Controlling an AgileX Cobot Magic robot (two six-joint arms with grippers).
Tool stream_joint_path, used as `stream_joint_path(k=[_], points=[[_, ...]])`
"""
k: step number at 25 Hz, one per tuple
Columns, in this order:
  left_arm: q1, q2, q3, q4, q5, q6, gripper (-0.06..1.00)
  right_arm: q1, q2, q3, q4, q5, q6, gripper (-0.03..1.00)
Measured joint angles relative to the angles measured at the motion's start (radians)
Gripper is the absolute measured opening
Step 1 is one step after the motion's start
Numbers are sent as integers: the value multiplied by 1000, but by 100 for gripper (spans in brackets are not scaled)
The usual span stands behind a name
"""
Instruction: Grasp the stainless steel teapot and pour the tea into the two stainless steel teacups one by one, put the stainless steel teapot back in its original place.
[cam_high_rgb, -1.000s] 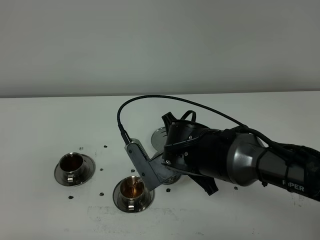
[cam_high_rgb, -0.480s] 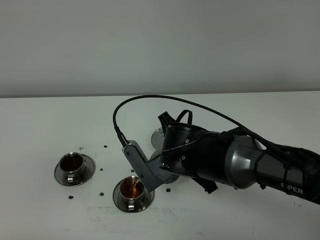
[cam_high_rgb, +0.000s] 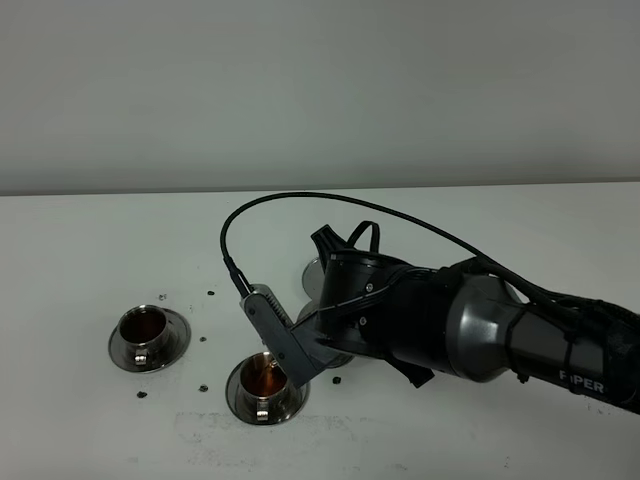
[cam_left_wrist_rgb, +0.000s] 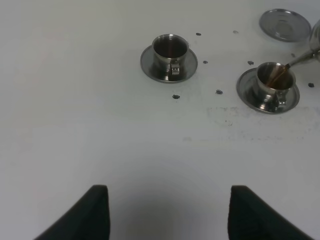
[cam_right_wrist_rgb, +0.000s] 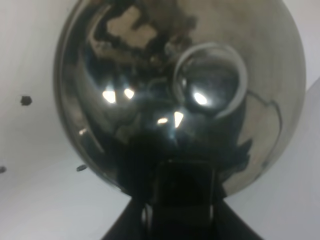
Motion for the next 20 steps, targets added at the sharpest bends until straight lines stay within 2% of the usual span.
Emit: stream_joint_path(k=[20], points=[[0, 0, 0, 0, 0, -1, 57, 10, 0, 0, -33, 3, 4, 20]])
